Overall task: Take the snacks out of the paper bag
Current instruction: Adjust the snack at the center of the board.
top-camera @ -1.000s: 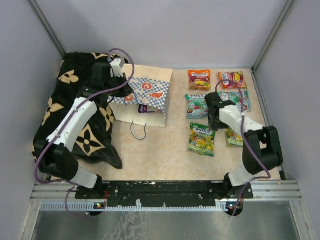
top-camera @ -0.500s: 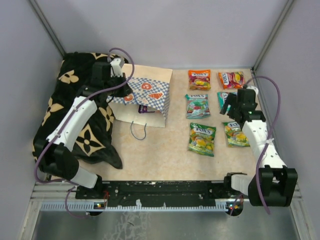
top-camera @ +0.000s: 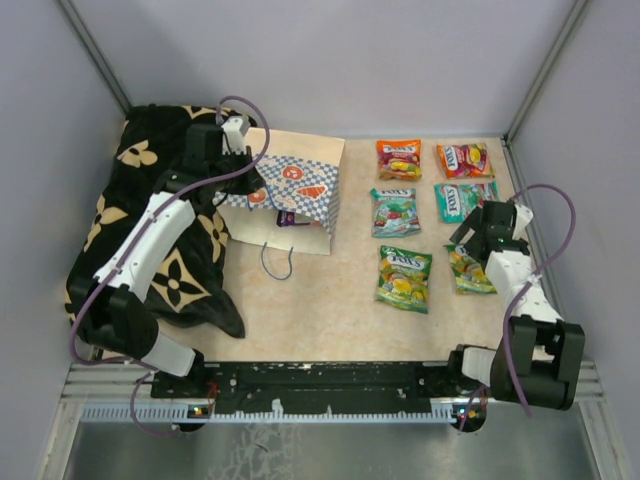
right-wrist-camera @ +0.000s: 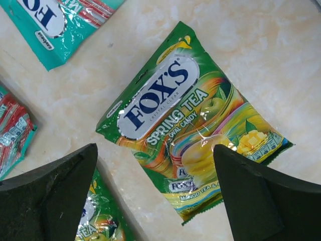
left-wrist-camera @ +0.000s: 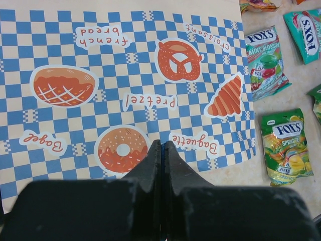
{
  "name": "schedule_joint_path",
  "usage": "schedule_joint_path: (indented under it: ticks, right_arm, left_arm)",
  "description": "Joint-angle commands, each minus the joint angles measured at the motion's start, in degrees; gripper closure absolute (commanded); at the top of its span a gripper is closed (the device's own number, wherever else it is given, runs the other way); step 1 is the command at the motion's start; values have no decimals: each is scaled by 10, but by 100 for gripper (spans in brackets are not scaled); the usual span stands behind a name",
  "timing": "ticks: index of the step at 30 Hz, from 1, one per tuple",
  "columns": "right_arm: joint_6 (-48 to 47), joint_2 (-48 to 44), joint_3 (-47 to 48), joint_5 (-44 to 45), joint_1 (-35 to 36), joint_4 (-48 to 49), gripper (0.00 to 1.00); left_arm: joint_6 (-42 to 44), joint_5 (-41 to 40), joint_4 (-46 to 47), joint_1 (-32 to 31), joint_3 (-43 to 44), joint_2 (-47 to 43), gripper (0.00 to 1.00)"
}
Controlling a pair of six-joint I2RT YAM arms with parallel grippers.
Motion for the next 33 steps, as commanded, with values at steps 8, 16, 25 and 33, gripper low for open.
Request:
schedule_joint_path:
  ticks: [8, 16, 25, 33]
  right_arm:
    - [289, 85, 7, 27, -31, -35, 8]
    - [515, 77, 0, 8, -35, -103, 7]
    - [522, 163, 44, 26, -57, -161, 5]
    - [165, 205, 90, 100, -56, -48, 1]
  left_arm:
    - [14, 3, 17, -1, -5, 13, 100]
    - [17, 2, 15, -1, -9, 15, 100]
    - [20, -2, 15, -1, -13, 11, 100]
    - [20, 1, 19, -1, -14, 17, 100]
